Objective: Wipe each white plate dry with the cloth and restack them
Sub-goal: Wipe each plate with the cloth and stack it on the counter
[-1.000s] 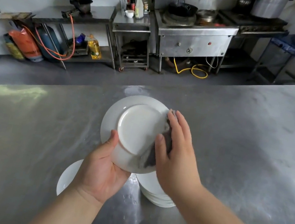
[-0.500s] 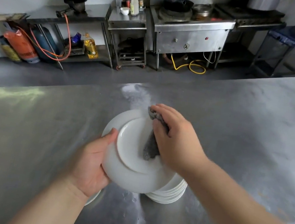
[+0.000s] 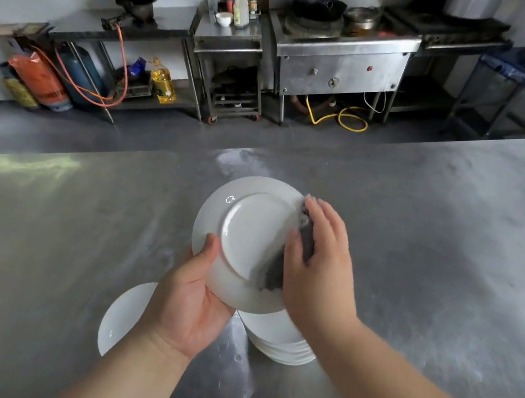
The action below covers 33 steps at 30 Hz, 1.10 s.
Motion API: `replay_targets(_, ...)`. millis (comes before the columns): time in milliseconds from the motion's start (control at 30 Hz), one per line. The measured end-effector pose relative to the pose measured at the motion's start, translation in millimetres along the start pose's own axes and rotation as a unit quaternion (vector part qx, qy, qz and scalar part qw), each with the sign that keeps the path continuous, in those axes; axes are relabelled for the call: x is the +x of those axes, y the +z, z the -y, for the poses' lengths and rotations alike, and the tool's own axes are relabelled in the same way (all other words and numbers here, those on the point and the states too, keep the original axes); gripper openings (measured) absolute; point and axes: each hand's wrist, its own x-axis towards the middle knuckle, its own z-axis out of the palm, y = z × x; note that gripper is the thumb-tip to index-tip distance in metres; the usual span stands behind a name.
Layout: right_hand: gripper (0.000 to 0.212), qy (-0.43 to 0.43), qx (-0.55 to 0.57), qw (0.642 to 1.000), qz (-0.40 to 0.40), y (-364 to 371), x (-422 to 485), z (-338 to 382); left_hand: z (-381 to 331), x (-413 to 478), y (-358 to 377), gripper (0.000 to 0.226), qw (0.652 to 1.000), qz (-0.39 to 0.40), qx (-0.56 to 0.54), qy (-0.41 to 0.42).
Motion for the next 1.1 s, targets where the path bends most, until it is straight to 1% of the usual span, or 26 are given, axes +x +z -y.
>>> replay_targets(67,0.058,0.025,0.030,0.999,0.005,7.3,-34.2,-2.9,2.6,-2.9,-4.5,0.058,1.000,0.009,0.004,-0.011)
replay_targets(133,0.060,0.048,0.051,0.997,0.018,12.6,-47.7,-10.3,8.1,-7.0,-5.8,0.056,0.999,0.020,-0.004,-0.029)
replay_targets(233,0.049,0.047,0.067,0.997,0.009,4.9,-14.2,-16.2,12.1,-9.9,-6.1,0.050,0.998,0.049,-0.017,-0.045)
replay_targets(267,0.046,0.038,0.068,0.997,0.017,-1.9,3.8,-14.7,8.2,-8.9,-6.2,0.050,0.998,0.052,-0.016,-0.045)
replay_targets(333,0.044,0.010,0.047,0.997,0.059,-15.6,32.9,-13.0,-4.1,-3.9,-6.8,0.051,0.998,0.047,-0.006,-0.049)
replay_targets(433,0.042,-0.019,0.013,0.993,0.113,-25.3,48.0,-18.7,-14.3,4.1,-8.2,0.052,0.995,0.010,0.061,-0.076)
replay_targets(500,0.044,-0.018,-0.016,0.995,0.099,-21.3,35.4,-25.6,-10.4,8.6,-6.4,0.054,0.994,-0.020,0.075,-0.082)
replay_targets(567,0.051,0.022,-0.028,0.997,0.062,-10.2,4.9,-34.0,-2.3,12.3,-2.7,0.056,0.995,-0.050,0.057,-0.065)
replay_targets(633,0.067,0.065,-0.018,0.995,0.069,5.4,-32.0,-34.3,9.1,17.8,3.5,0.058,0.995,-0.078,0.032,-0.051)
replay_targets(700,0.079,0.088,-0.025,0.992,0.090,17.2,-51.3,-33.8,20.1,22.6,14.8,0.055,0.992,-0.100,0.025,-0.069)
replay_targets(767,0.078,0.114,-0.019,0.991,0.062,15.7,-34.3,-35.5,28.2,26.4,26.1,0.053,0.993,-0.096,0.019,-0.067)
replay_targets(833,0.071,0.137,-0.014,0.990,0.034,3.3,-1.1,-36.5,31.6,29.3,34.5,0.055,0.995,-0.092,0.013,-0.048)
replay_targets(900,0.066,0.151,-0.021,0.988,0.013,-9.2,21.0,-39.6,33.4,34.8,39.4,0.051,0.995,-0.092,0.007,-0.036)
replay_targets(933,0.065,0.148,-0.029,0.989,0.005,-9.3,22.3,-39.2,34.4,36.9,41.6,0.049,0.994,-0.100,0.004,-0.036)
replay_targets(1000,0.068,0.117,-0.051,0.992,0.002,1.1,4.1,-33.2,37.8,38.8,47.5,0.050,0.991,-0.120,0.001,-0.051)
replay_targets(1100,0.081,0.083,-0.075,0.994,0.009,19.6,-36.7,-33.6,45.0,37.0,48.0,0.043,0.989,-0.129,0.000,-0.067)
